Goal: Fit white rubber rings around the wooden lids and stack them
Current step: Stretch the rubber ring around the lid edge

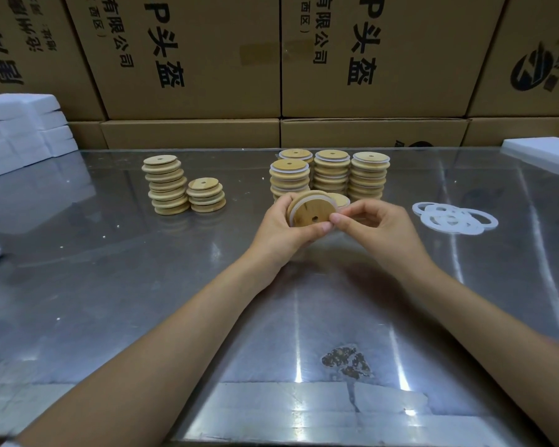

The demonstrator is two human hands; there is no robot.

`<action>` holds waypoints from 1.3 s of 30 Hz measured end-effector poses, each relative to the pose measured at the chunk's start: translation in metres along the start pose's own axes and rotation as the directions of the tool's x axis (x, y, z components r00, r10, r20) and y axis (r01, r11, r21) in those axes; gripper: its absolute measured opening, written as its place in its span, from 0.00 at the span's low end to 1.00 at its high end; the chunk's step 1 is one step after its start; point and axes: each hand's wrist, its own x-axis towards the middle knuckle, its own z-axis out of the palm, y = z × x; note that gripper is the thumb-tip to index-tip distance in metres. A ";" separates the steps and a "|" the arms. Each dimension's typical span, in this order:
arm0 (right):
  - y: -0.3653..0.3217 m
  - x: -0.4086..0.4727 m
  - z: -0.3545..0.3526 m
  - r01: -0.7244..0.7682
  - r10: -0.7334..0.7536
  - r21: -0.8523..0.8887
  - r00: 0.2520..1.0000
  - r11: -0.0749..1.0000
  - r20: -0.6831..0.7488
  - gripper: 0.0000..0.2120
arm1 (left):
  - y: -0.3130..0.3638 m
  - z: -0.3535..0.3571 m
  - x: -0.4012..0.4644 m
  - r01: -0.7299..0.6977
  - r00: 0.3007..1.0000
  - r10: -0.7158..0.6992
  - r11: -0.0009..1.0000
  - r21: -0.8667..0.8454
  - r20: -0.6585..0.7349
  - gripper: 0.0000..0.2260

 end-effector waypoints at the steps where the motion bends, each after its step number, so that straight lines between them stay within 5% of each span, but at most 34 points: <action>1: 0.000 0.000 0.000 0.002 -0.002 -0.025 1.000 1.000 0.001 0.03 | -0.001 0.000 0.000 0.011 1.000 -0.011 1.000 -0.009 0.006 0.17; 6: -0.001 -0.001 0.000 0.032 -0.033 -0.056 0.999 0.998 -0.016 0.03 | -0.003 0.000 0.001 0.045 0.998 -0.046 0.999 0.025 0.042 0.19; 16: 0.005 0.001 -0.004 -0.293 0.308 0.220 0.951 0.930 -0.036 0.05 | -0.014 0.002 0.006 -0.096 0.987 0.043 0.934 0.344 0.157 0.34; 22: 0.011 -0.001 0.009 -0.129 0.136 -0.175 0.990 0.976 0.029 0.27 | -0.014 0.002 0.003 -0.215 0.973 0.229 0.819 0.532 0.041 0.28; 27: 0.018 0.006 0.010 -0.114 0.104 -0.188 0.992 0.975 -0.065 0.28 | -0.014 0.008 0.002 -0.227 0.974 0.198 0.793 0.566 0.113 0.35; 34: 0.027 0.028 0.007 -0.090 -0.012 -0.356 0.962 0.930 -0.274 0.31 | -0.016 0.008 0.004 -0.135 0.990 0.125 0.725 0.676 0.063 0.10; 39: 0.032 0.047 0.015 -0.073 -0.048 -0.441 0.965 0.895 -0.256 0.32 | -0.016 0.007 0.003 -0.117 0.991 0.128 0.676 0.728 0.041 0.05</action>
